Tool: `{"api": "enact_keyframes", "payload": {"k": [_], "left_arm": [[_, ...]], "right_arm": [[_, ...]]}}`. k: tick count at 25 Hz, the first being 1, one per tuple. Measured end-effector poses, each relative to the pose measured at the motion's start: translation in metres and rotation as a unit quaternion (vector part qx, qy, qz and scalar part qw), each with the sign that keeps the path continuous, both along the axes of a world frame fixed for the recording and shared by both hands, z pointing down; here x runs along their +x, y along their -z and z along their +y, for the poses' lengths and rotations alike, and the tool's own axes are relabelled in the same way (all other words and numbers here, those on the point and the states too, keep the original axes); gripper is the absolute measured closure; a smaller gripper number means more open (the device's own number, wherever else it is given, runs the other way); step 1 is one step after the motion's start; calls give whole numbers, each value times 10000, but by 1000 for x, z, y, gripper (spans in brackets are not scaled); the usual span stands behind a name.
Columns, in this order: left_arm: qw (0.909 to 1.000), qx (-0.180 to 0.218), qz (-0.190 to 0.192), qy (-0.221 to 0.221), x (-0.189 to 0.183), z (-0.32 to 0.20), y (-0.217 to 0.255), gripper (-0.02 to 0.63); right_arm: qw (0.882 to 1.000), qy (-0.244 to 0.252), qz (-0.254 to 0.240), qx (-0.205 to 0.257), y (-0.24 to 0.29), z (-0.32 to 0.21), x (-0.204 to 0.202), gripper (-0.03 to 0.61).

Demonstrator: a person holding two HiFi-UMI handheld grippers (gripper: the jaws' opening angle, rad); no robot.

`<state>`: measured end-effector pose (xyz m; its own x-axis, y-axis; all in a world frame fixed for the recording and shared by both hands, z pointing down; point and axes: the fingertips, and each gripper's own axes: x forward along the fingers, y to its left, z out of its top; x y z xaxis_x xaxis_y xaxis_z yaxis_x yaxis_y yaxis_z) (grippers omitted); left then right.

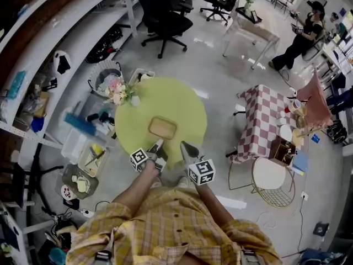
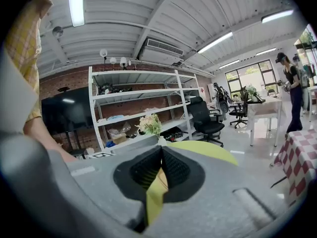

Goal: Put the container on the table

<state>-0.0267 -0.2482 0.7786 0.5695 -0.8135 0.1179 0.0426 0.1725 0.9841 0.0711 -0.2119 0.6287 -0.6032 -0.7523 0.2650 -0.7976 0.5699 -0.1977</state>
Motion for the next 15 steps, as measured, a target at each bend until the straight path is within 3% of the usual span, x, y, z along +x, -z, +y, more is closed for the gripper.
{"api": "enact_keyframes", "payload": {"k": [9,15], "left_arm": [[9991,349,233,-32,0,11,31,607],[9945,900,-227,-483,7,15,61,609]], "right_arm": [[9994,-74,-308,-125,4,2,2,580],[9990,-161,-390,-175,6,1,6,580]]}}
